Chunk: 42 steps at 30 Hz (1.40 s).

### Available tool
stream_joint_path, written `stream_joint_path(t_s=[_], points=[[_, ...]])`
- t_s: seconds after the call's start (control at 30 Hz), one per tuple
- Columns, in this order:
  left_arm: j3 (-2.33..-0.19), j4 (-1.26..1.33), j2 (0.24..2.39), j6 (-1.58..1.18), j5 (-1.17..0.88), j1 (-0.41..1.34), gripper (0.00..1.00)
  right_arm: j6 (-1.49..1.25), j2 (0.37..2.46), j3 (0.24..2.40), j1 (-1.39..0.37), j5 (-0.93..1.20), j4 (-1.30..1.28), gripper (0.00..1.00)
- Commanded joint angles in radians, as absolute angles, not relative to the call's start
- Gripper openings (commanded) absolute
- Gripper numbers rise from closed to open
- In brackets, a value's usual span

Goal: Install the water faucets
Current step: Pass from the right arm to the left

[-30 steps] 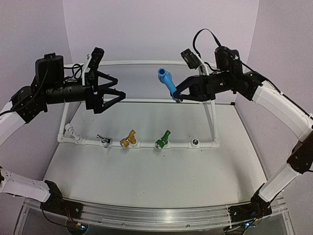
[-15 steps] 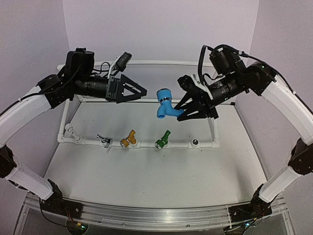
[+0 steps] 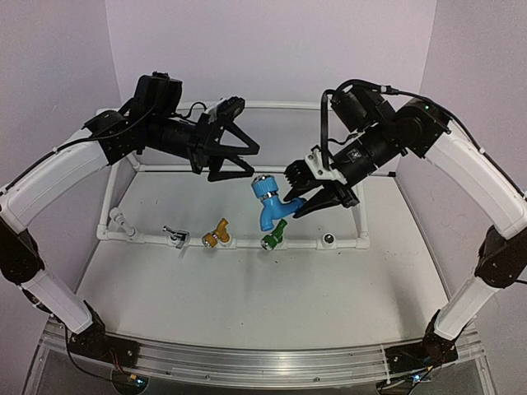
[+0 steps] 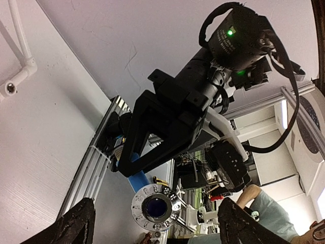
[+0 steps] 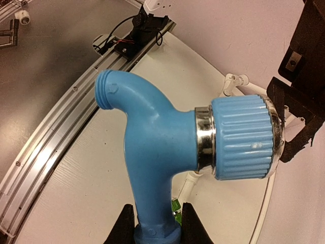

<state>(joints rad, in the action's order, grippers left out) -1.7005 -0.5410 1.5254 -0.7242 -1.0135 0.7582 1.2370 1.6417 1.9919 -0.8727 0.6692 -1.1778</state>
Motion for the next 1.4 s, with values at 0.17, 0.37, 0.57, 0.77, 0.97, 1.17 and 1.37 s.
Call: stream_joint_path(t_s=[0.17,0.37,0.57,0.77,0.97,1.17,1.37], points=[[-1.813,-0.706,1.593,-0.655,-1.074,0.792,0.83,1.280,1.652,2.037,-0.886,0.624,-1.188,0.00],[-1.821,-0.696,1.612,-0.663,-1.085,0.809,0.76,1.285,1.659,2.032,-0.886,0.606,-1.185,0.00],[-1.835,-0.697,1.631,-0.666,-1.102,0.824,0.69,1.285,1.663,2.021,-0.887,0.598,-1.180,0.00],[-1.835,-0.701,1.645,-0.677,-1.130,0.833,0.61,1.284,1.656,2.005,-0.887,0.588,-1.175,0.00],[-1.844,-0.698,1.664,-0.694,-1.135,0.837,0.61,1.282,1.642,1.977,-0.886,0.589,-1.154,0.00],[-1.860,-0.701,1.677,-0.698,-1.133,0.838,0.47,1.271,1.641,1.969,-0.886,0.580,-1.136,0.00],[-1.847,-0.692,1.669,-0.699,-1.129,0.833,0.17,1.154,1.610,1.924,-0.887,0.516,-1.028,0.08]])
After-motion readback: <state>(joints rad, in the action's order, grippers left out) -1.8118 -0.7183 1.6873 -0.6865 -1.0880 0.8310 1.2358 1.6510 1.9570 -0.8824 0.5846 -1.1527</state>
